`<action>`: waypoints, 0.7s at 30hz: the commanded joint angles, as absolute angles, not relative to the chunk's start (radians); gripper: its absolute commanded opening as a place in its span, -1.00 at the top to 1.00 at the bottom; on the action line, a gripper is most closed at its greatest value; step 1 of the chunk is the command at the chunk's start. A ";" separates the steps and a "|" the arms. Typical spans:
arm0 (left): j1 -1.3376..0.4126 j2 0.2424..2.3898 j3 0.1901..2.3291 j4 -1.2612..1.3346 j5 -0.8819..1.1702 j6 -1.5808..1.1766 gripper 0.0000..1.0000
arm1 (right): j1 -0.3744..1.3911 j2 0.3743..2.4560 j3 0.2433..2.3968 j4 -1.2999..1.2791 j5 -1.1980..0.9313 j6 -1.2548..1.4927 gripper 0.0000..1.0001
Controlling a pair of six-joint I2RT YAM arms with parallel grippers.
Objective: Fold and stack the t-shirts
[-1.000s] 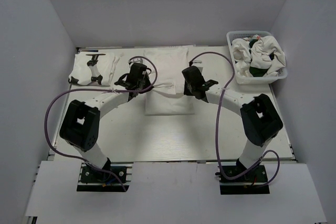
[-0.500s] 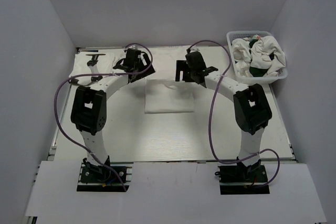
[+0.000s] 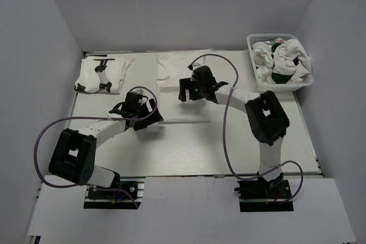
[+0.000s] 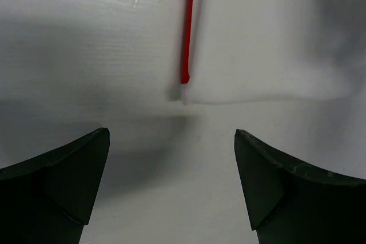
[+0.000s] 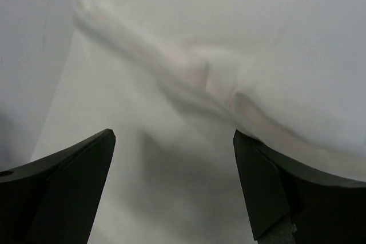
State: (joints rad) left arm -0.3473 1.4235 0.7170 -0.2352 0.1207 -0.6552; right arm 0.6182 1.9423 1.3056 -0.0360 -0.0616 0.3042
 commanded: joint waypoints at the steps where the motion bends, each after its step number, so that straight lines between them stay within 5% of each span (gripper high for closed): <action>1: -0.347 1.341 0.687 -0.210 0.155 -0.676 -1.00 | 0.592 2.092 1.509 0.005 0.044 0.281 -0.80; 5: -0.347 1.298 0.698 -0.241 0.121 -0.666 -1.00 | 0.534 2.296 1.930 -0.195 0.023 0.290 -0.80; 7: -0.347 1.298 0.707 -0.241 0.112 -0.646 -1.00 | 0.526 2.284 1.948 -0.206 0.014 0.288 -0.80; 14: -0.347 1.431 0.744 -0.167 0.150 -0.609 -0.93 | 0.520 1.818 1.331 0.052 0.052 0.342 -0.80; 21: -0.356 1.572 0.764 -0.101 0.221 -0.600 -0.46 | 0.514 1.490 0.892 0.084 0.084 0.462 -0.80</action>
State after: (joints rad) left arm -0.3496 1.5425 0.7391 -0.1440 0.1814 -0.6155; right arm 0.5144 1.5360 0.9676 0.0357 0.0597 0.3973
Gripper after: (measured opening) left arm 0.742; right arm 0.897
